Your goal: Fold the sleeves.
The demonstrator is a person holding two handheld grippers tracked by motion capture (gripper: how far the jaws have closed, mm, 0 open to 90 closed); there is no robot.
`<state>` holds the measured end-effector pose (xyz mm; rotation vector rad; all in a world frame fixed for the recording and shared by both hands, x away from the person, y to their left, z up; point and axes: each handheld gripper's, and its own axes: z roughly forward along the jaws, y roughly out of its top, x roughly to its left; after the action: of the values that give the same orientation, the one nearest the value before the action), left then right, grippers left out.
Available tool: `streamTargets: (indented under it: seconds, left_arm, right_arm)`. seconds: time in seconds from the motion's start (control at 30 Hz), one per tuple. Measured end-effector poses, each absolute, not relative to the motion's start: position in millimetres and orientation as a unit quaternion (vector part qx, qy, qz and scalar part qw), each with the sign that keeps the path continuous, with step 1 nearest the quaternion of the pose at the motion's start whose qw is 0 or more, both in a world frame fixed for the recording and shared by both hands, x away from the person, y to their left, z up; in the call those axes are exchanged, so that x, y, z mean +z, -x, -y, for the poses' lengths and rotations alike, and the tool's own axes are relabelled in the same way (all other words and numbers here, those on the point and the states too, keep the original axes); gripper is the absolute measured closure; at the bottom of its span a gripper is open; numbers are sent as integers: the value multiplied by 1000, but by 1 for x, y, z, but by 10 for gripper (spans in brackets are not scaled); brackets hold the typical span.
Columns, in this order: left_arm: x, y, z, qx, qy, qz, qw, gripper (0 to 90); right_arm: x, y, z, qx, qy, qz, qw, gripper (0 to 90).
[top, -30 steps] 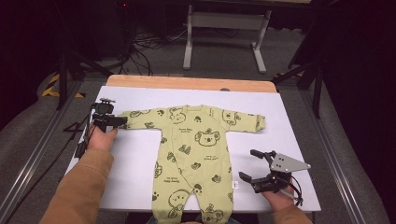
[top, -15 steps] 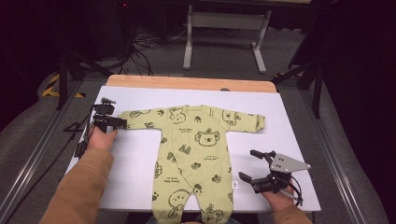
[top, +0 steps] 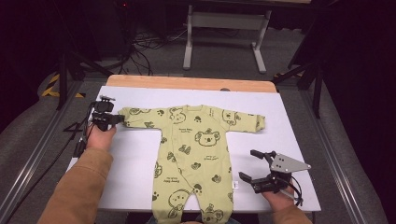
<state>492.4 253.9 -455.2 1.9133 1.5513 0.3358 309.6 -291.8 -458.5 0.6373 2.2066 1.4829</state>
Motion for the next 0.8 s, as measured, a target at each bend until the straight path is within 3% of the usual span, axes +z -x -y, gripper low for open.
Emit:
streamTargets:
  seconds: [0.57,0.8]
  left_arm:
    - [-405,-478,-224,141,-731,-525,412,842]
    - [-390,-477,-201,134,-745,-498,422,843]
  right_arm:
    - [-457,-305,296,535,-232,-785,208,111]
    - [-456,-302,299,537,-236,-782,209,110]
